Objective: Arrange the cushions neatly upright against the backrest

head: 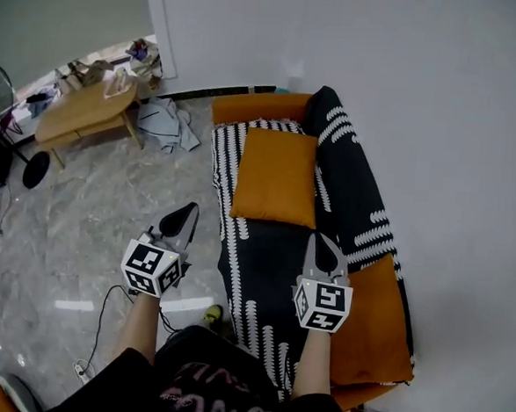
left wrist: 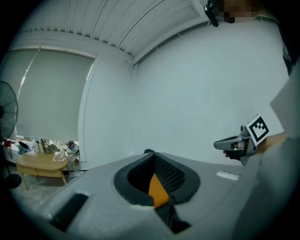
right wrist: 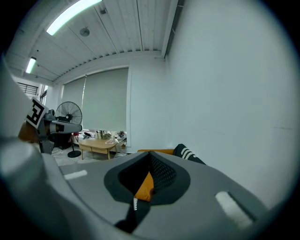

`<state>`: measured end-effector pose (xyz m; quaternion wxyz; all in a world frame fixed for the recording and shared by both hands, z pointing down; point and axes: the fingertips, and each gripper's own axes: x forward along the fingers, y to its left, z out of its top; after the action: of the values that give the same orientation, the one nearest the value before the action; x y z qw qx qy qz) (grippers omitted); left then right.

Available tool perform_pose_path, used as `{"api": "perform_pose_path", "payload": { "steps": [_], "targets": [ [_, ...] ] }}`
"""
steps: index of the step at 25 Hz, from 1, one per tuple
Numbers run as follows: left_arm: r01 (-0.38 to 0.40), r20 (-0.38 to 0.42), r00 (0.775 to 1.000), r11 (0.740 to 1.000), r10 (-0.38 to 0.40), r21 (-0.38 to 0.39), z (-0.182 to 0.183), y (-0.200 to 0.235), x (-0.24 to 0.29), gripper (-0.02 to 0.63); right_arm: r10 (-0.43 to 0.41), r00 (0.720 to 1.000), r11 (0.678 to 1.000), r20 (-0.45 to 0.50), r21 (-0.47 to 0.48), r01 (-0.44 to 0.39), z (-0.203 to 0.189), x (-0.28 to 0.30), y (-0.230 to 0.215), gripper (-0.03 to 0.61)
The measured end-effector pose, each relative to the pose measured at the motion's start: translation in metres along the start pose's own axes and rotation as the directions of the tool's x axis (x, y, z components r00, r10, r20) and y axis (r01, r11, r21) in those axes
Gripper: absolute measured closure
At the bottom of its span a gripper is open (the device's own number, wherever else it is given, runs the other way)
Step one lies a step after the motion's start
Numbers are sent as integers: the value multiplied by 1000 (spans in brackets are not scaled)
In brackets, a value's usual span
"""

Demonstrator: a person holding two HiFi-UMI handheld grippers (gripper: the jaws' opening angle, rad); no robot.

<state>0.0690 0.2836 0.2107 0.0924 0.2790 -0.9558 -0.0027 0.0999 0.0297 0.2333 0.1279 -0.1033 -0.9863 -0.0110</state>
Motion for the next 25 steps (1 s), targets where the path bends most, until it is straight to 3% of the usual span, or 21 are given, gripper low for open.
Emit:
{"api": "perform_pose_path", "payload": {
  "steps": [6, 14, 19, 25],
  "targets": [
    [-59, 2, 998, 998, 59, 18, 4, 14, -11, 615, 50, 999, 999, -4, -6, -50, 0, 20, 5, 569],
    [-134, 44, 990, 991, 133, 14, 20, 68, -21, 615, 131, 991, 990, 6, -55, -131, 20, 64, 48, 569],
    [-149, 66, 986, 988, 151, -31, 20, 130, -16, 615, 137, 991, 988, 0, -69, -137, 29, 115, 83, 569],
    [-151, 55, 986, 986, 155, -67, 15, 238, 27, 615, 139, 990, 988, -23, -67, -140, 43, 212, 128, 569]
  ]
}}
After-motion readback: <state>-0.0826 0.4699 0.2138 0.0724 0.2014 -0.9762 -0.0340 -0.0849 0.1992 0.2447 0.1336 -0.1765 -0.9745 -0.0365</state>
